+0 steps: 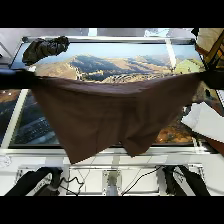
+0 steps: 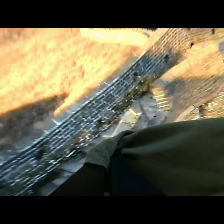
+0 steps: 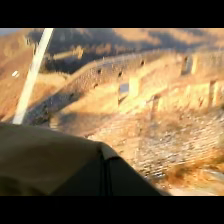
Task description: Fold the shirts.
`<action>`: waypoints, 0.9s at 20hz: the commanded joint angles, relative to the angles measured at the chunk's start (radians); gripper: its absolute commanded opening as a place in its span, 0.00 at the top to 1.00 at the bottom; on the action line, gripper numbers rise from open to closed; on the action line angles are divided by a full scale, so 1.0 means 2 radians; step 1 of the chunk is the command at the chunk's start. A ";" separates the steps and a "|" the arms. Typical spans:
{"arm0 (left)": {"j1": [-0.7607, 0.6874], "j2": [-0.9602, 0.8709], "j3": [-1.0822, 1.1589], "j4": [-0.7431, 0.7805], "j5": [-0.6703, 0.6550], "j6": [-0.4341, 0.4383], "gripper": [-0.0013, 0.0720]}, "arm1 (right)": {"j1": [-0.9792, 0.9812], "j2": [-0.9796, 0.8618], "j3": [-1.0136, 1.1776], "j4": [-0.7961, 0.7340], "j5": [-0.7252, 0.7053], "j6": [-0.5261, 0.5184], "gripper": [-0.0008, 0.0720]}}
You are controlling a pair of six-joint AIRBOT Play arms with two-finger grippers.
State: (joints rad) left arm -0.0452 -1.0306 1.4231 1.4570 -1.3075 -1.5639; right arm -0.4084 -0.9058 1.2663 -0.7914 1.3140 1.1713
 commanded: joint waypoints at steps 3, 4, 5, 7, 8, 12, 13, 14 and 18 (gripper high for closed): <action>0.000 -0.243 -0.005 -0.056 0.150 -0.011 0.98 | 0.112 -0.224 -0.031 0.048 -0.136 -0.049 0.97; 0.000 -0.289 0.027 -0.059 0.148 -0.017 0.98 | 0.134 -0.276 -0.009 0.050 -0.148 -0.050 0.97; 0.000 -0.333 0.070 -0.059 0.140 -0.022 0.98 | 0.154 -0.333 0.026 0.050 -0.153 -0.049 0.97; 0.001 -0.397 0.165 -0.057 0.131 -0.032 0.98 | 0.177 -0.428 0.108 0.056 -0.170 -0.042 0.97; 0.001 -0.418 0.210 -0.053 0.133 -0.034 0.98 | 0.181 -0.466 0.151 0.063 -0.184 -0.030 0.97; 0.004 -0.446 0.337 -0.008 0.134 -0.025 0.95 | 0.170 -0.514 0.266 0.060 -0.245 -0.005 0.96; 0.006 -0.439 0.336 -0.015 0.134 -0.013 0.68 | 0.163 -0.512 0.284 0.060 -0.242 -0.005 0.81; 0.007 -0.436 0.337 -0.024 0.127 -0.009 0.16 | 0.156 -0.511 0.303 0.058 -0.228 -0.004 0.52; 0.016 -0.434 0.333 -0.039 0.034 -0.003 0.01 | 0.127 -0.500 0.336 -0.016 -0.125 0.056 0.47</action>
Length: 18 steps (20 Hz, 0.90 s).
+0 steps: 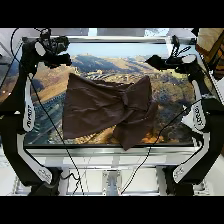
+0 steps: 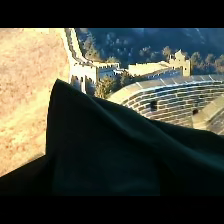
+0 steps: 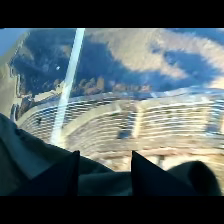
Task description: Fold the shirts.
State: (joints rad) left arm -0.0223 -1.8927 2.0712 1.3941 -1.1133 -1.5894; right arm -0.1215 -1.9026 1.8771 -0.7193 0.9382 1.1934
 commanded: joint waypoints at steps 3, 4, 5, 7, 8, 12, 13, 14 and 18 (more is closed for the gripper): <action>0.005 -0.003 -0.024 0.043 -0.228 0.036 0.01 | -0.030 0.001 0.028 -0.264 0.250 0.116 0.47; 0.005 -0.003 -0.049 0.088 -0.279 0.038 0.01 | -0.031 0.001 0.024 -0.355 0.321 0.114 0.48; 0.011 -0.001 -0.077 0.104 -0.301 0.029 0.01 | -0.033 0.002 0.018 -0.417 0.378 0.095 0.48; 0.025 0.016 -0.145 0.077 -0.308 0.028 0.01 | -0.051 0.033 -0.021 -0.413 0.385 0.083 0.51; 0.030 0.035 -0.187 0.066 -0.301 0.042 0.02 | -0.065 0.060 -0.052 -0.376 0.353 0.083 0.56; 0.036 0.174 -0.373 0.045 -0.157 0.053 0.02 | -0.121 0.180 -0.212 -0.251 0.281 0.053 0.55; 0.037 0.213 -0.417 0.031 -0.121 0.053 0.02 | -0.130 0.208 -0.262 -0.231 0.270 0.038 0.55; 0.037 0.252 -0.460 0.022 -0.089 0.051 0.02 | -0.137 0.233 -0.313 -0.212 0.252 0.025 0.55; 0.037 0.362 -0.620 0.018 -0.046 0.037 0.02 | -0.147 0.300 -0.517 -0.091 0.166 -0.046 0.55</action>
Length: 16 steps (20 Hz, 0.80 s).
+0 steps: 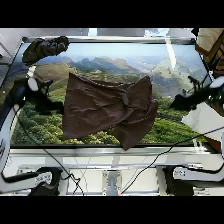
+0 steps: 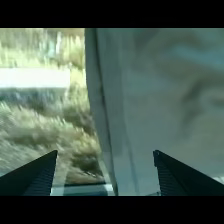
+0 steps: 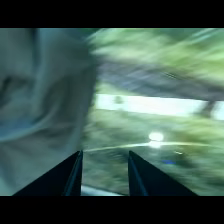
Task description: Fold the shirts.
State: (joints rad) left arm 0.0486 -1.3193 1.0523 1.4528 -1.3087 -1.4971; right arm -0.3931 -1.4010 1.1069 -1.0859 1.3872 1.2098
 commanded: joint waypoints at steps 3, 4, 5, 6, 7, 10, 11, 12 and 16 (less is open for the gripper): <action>0.001 0.088 -0.166 -0.023 0.057 -0.009 0.03 | -0.011 0.053 -0.229 0.159 -0.071 -0.103 0.53; 0.001 0.088 -0.165 -0.023 0.056 -0.006 0.03 | -0.011 0.053 -0.251 0.176 -0.074 -0.116 0.53; 0.001 0.088 -0.161 -0.023 0.059 -0.002 0.03 | -0.011 0.053 -0.264 0.186 -0.075 -0.127 0.53; 0.001 0.088 -0.155 -0.025 0.064 -0.003 0.03 | -0.011 0.053 -0.273 0.192 -0.075 -0.134 0.53; 0.001 0.088 -0.151 -0.025 0.070 -0.003 0.03 | -0.011 0.053 -0.276 0.192 -0.078 -0.136 0.54; 0.001 0.088 -0.146 -0.046 0.091 -0.003 0.03 | -0.011 0.053 -0.276 0.203 -0.090 -0.144 0.53; 0.001 0.088 -0.146 -0.057 0.093 -0.003 0.03 | -0.011 0.053 -0.276 0.207 -0.095 -0.146 0.53; 0.001 0.088 -0.146 -0.069 0.093 -0.003 0.03 | -0.011 0.053 -0.276 0.206 -0.101 -0.146 0.53; 0.001 0.088 -0.146 -0.093 0.071 -0.003 0.03 | -0.011 0.053 -0.276 0.205 -0.139 -0.146 0.53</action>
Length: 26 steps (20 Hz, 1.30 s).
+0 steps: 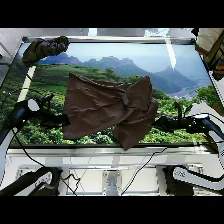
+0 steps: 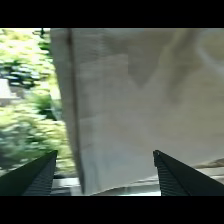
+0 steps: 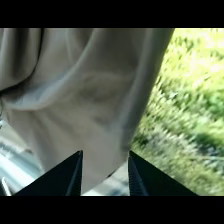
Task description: Fold the shirts.
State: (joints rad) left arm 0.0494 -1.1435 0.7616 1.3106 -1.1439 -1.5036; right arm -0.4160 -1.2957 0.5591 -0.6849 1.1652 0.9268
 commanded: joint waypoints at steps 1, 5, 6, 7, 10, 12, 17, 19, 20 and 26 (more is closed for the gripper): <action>0.000 0.000 0.000 -0.026 -0.020 0.000 0.03 | 0.000 0.000 -0.002 0.005 -0.038 -0.004 0.53; 0.000 0.000 0.000 -0.029 -0.029 0.000 0.03 | 0.000 0.000 -0.002 0.005 -0.060 -0.003 0.53; 0.000 0.000 0.000 -0.030 -0.029 0.000 0.03 | 0.000 0.000 -0.002 0.005 -0.064 -0.002 0.53; 0.000 0.000 0.000 -0.031 -0.029 0.000 0.03 | 0.000 0.000 -0.002 0.005 -0.067 -0.001 0.53; 0.000 0.000 0.000 -0.033 -0.029 0.000 0.03 | 0.000 -0.002 -0.003 0.003 -0.067 0.008 0.53; 0.000 0.000 0.000 -0.033 -0.029 0.000 0.03 | 0.000 -0.002 -0.007 0.005 -0.071 0.010 0.53; 0.000 0.000 0.000 -0.038 -0.029 0.000 0.03 | 0.000 -0.006 -0.039 0.024 -0.082 0.005 0.53; 0.000 0.000 0.000 -0.039 -0.027 0.000 0.03 | 0.000 -0.013 -0.041 0.046 -0.082 -0.003 0.53; 0.000 0.000 0.000 -0.039 -0.027 0.000 0.03 | 0.001 -0.020 -0.041 0.065 -0.081 -0.008 0.53; 0.000 0.000 0.000 -0.027 -0.027 0.001 0.03 | 0.002 -0.043 -0.041 0.112 -0.074 -0.028 0.58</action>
State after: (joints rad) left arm 0.0498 -1.1435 0.7616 1.2373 -1.1999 -1.5032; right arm -0.4137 -1.3663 0.4786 -0.4965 1.0142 0.8864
